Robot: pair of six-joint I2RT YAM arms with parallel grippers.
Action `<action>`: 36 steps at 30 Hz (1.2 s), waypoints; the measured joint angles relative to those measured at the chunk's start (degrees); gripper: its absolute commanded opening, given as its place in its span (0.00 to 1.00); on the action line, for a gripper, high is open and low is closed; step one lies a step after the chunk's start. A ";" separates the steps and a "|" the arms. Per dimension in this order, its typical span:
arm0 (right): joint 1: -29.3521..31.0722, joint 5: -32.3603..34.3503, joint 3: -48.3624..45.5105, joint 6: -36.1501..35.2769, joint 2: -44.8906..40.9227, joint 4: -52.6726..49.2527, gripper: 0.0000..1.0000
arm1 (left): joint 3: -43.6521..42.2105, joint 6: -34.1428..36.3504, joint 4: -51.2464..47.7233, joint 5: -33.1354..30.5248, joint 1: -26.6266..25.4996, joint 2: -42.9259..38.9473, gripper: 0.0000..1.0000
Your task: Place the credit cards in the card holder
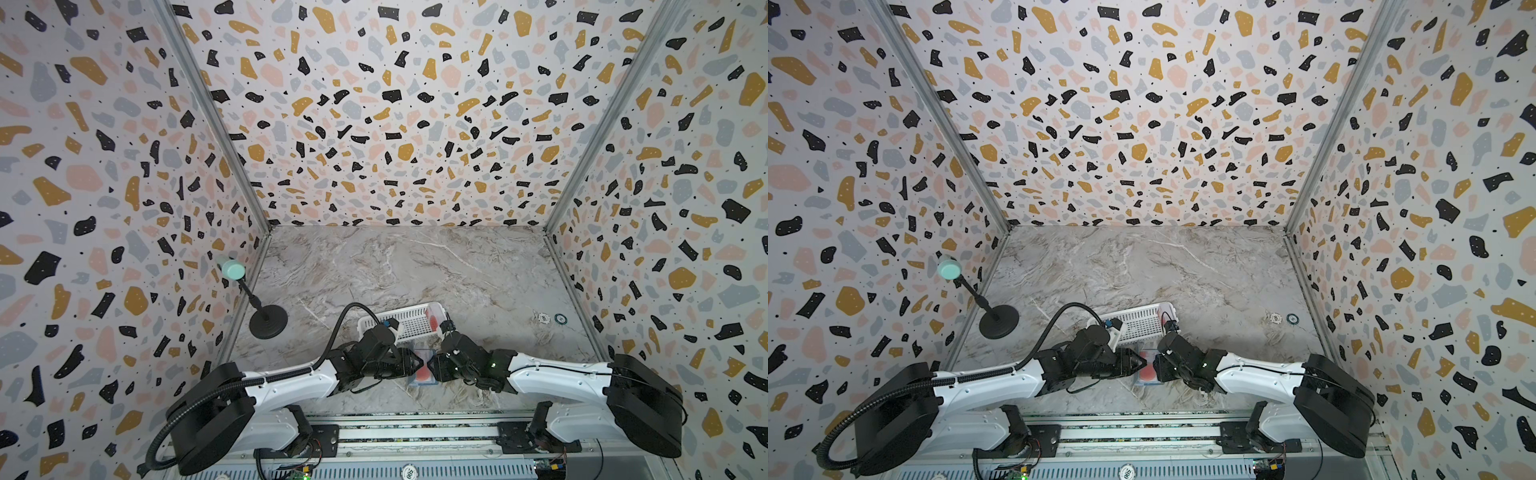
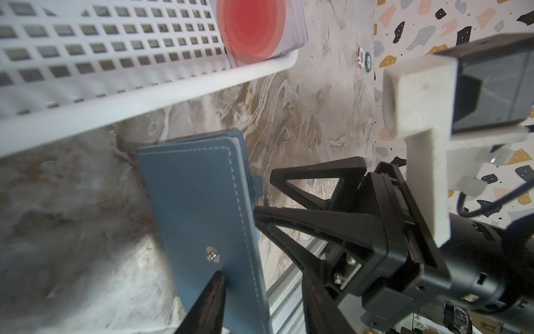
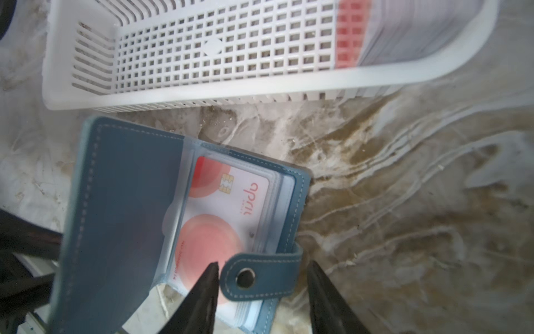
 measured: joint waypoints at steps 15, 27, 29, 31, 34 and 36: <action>-2.84 2.60 -2.14 0.55 -7.52 -0.68 0.22 | 0.39 -0.35 6.16 -0.59 -2.60 7.06 0.46; -3.19 0.39 -2.73 -0.92 -7.78 -0.72 0.34 | 0.42 0.00 5.46 -3.43 -3.32 9.42 0.33; -2.97 0.42 -2.73 -1.01 -6.99 -0.76 0.34 | 0.42 0.02 5.29 -3.58 -3.39 9.44 0.33; -2.56 0.50 -2.73 -1.01 -6.05 -1.16 0.35 | 0.42 0.04 5.22 -3.65 -3.41 9.44 0.33; -1.70 0.46 -2.73 -0.94 -5.35 -1.86 0.36 | 0.74 0.09 4.26 -3.89 -3.43 9.42 0.32; -1.22 0.39 -2.80 -0.92 -5.35 -1.92 0.38 | 1.07 0.09 3.87 -4.04 -3.43 9.42 0.32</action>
